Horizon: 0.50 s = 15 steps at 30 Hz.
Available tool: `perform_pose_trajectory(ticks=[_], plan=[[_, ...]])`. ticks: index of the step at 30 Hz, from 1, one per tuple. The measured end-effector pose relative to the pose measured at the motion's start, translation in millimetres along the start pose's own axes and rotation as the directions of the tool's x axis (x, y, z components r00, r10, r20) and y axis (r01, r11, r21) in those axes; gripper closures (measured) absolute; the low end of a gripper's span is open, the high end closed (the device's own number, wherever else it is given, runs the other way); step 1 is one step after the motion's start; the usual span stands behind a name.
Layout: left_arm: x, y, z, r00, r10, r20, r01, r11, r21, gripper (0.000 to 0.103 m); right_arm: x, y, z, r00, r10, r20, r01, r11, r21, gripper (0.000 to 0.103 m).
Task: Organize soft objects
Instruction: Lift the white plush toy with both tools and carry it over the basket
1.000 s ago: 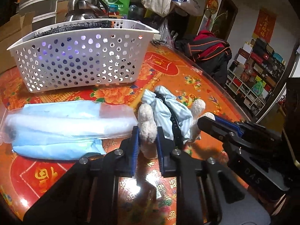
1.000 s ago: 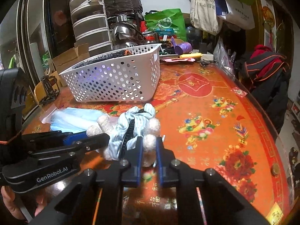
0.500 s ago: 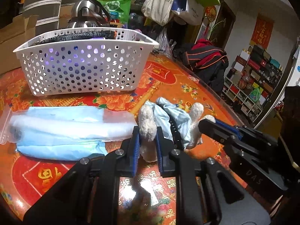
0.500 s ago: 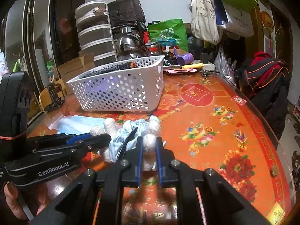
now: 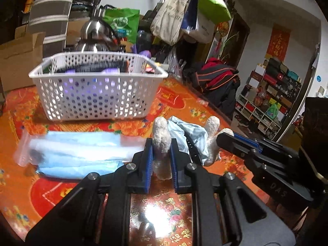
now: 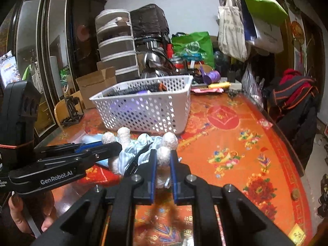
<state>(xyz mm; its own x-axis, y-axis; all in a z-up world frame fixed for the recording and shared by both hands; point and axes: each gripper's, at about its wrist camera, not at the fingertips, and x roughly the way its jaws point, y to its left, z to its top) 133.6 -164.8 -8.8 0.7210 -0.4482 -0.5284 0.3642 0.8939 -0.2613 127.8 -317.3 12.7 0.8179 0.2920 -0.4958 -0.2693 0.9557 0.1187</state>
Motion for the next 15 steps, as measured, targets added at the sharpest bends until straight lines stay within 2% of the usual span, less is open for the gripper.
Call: perform_pose_trajectory(ticks=[7, 15], plan=[[-35, -2, 30, 0.999, -0.011, 0.046, 0.01, 1.0, 0.002, 0.089, -22, 13, 33, 0.998, 0.022, 0.056, -0.02, 0.999, -0.032, 0.093], [-55, -2, 102, 0.996, 0.0, 0.085, -0.002, 1.0, 0.021, 0.089, -27, 24, 97, 0.993, 0.038, 0.108, -0.029, 0.996, -0.084, 0.093]])
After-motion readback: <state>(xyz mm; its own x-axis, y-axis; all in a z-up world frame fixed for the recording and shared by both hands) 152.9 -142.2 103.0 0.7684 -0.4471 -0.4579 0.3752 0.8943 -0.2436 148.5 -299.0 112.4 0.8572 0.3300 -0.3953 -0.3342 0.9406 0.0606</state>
